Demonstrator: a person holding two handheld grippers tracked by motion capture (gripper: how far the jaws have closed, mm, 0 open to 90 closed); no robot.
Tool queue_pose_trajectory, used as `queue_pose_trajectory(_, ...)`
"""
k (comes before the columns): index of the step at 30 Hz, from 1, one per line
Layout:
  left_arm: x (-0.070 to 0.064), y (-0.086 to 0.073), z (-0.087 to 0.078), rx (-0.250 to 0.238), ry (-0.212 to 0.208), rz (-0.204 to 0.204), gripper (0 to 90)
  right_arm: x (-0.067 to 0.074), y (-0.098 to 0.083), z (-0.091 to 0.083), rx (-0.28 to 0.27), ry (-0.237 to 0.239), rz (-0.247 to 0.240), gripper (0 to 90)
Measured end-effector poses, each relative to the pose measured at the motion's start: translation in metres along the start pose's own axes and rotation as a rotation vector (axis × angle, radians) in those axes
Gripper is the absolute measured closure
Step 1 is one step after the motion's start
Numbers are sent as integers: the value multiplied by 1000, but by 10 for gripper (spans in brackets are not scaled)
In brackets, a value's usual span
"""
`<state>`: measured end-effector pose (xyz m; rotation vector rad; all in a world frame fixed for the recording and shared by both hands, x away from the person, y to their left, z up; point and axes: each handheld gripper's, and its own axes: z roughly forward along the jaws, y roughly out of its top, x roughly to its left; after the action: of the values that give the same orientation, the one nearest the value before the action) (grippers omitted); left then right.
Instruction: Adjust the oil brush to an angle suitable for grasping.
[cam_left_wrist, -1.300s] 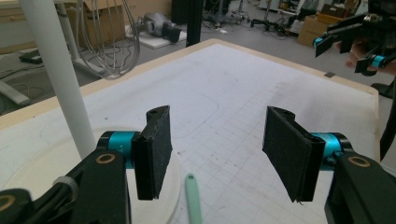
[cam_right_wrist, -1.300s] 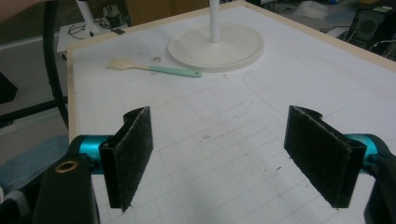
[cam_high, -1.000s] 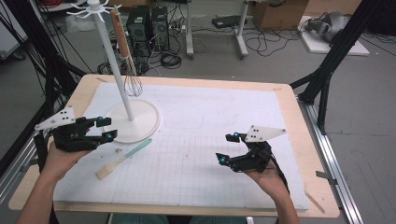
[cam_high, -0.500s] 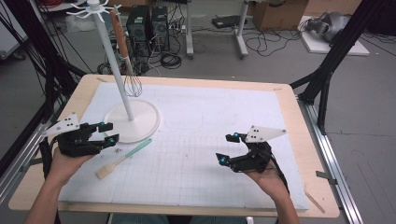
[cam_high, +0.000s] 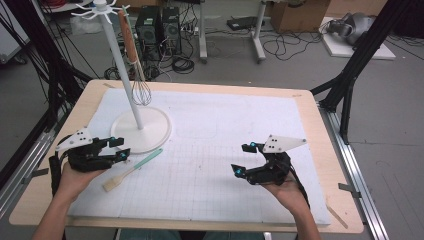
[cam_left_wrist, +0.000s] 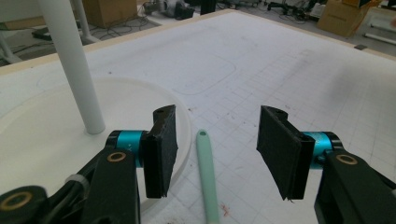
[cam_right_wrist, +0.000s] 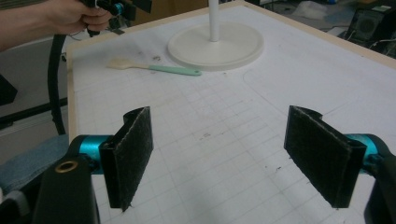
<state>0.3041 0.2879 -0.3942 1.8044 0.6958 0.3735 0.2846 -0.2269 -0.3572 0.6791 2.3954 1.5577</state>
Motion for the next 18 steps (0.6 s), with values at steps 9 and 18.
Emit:
queue_pose_trajectory(9, 4, -14, 6, 44, 15, -15, 485, 0, 0, 0, -1, 2, 3, 228)
queue_pose_trajectory(18, 0, -21, 10, 78, 14, -1, 501, 1, 0, -1, -4, 2, 4, 229)
